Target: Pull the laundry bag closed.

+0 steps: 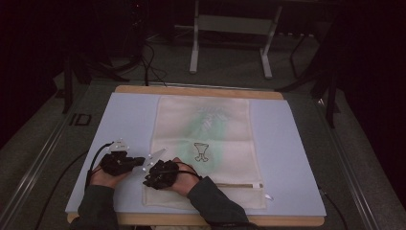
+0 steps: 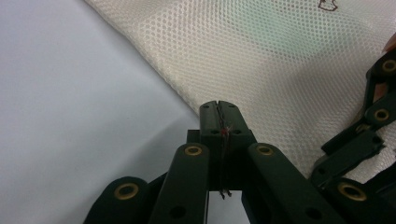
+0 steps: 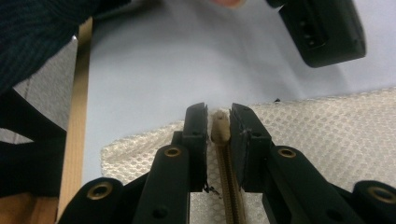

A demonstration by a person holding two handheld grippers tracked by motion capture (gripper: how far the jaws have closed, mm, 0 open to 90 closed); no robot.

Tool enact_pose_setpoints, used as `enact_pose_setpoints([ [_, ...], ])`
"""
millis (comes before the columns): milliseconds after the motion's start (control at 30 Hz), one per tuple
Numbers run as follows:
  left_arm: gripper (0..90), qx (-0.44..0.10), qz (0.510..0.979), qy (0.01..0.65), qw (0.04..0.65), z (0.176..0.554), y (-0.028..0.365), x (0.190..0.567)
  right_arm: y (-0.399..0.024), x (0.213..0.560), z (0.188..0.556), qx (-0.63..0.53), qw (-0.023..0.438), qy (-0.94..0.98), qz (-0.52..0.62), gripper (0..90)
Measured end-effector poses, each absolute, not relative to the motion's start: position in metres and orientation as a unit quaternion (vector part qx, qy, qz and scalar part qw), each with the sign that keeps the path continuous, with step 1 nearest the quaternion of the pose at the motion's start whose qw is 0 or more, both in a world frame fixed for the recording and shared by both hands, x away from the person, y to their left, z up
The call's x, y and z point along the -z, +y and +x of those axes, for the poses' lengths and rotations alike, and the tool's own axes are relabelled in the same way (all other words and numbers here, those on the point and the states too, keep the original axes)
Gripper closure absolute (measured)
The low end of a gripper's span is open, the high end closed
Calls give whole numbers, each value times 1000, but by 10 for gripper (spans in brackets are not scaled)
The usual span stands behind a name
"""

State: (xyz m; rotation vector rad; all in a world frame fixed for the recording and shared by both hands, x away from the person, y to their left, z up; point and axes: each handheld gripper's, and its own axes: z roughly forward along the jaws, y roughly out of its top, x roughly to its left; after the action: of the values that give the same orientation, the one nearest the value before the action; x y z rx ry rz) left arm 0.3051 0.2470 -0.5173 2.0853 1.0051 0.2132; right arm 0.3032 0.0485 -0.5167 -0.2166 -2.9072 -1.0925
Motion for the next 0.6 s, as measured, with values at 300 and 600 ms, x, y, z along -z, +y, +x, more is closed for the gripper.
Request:
enact_pose_setpoints([
  [300, 895, -85, 823, 398, 397, 305, 248, 517, 46, 517, 301, 340, 18, -938, -62, 677],
  [600, 895, -84, 823, 398, 397, 305, 248, 517, 48, 515, 302, 350, 12, -934, -69, 678],
])
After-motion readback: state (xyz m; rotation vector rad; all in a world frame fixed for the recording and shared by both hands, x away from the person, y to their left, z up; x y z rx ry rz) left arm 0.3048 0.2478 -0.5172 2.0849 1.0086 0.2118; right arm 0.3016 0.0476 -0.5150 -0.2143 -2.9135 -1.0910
